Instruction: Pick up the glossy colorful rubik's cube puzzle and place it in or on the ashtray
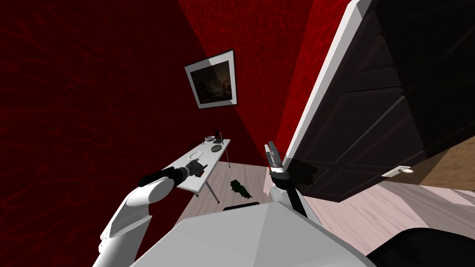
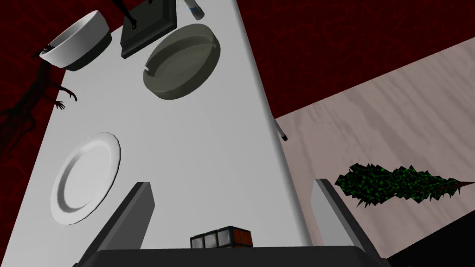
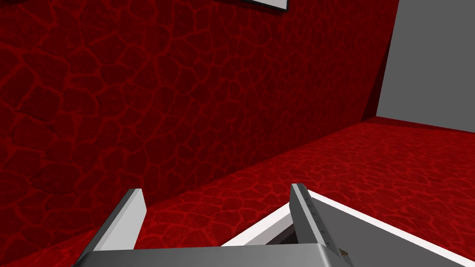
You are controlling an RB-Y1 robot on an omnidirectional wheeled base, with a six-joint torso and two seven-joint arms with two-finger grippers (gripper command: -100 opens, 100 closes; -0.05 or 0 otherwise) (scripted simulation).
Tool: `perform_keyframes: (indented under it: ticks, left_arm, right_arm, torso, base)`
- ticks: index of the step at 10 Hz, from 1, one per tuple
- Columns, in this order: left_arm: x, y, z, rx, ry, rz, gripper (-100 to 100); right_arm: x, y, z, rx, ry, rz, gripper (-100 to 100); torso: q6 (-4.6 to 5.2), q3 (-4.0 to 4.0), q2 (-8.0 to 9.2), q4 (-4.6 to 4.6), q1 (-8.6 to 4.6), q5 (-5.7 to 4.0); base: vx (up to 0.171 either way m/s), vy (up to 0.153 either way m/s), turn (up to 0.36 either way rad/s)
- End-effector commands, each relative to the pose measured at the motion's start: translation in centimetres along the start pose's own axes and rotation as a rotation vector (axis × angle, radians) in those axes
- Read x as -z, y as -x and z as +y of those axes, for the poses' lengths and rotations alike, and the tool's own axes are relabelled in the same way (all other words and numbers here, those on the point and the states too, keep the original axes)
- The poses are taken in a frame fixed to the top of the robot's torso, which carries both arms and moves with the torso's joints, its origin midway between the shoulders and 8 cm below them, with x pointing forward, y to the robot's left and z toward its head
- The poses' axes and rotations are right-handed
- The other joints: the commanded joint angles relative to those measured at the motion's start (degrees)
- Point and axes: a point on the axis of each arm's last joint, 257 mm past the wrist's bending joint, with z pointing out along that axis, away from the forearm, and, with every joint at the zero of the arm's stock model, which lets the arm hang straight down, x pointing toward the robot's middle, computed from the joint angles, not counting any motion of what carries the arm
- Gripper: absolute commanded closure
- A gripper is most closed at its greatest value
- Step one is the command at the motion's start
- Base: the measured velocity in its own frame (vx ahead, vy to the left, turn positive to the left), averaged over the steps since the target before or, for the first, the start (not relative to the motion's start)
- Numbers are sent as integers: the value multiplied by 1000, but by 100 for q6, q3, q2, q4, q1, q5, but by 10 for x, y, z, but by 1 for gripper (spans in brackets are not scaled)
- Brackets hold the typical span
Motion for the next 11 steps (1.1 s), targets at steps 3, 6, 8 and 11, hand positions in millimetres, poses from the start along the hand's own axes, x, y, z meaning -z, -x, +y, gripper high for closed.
perform_keyframes:
  ticks: [3,6,8,11]
  left_arm:
    - [8,42,4,43,52,-123,-100]
    - [15,64,8,64,82,-193,-100]
    - [27,100,10,102,114,-299,-100]
    - [36,119,14,121,139,-362,-100]
  right_arm:
    - [0,0,0,0,0,0,0]
    - [0,0,0,0,0,0,0]
    - [0,0,0,0,0,0,0]
    - [0,0,0,0,0,0,0]
  torso:
    - [-1,-3,-6,0,-3,0]
    - [-2,-6,-11,-2,-5,-1]
    - [-3,-4,-7,-1,2,0]
    - [-1,-14,-24,-5,-8,-1]
  base:
    - [102,-22,87]
    - [101,-25,68]
    - [125,-23,122]
    - [130,-37,65]
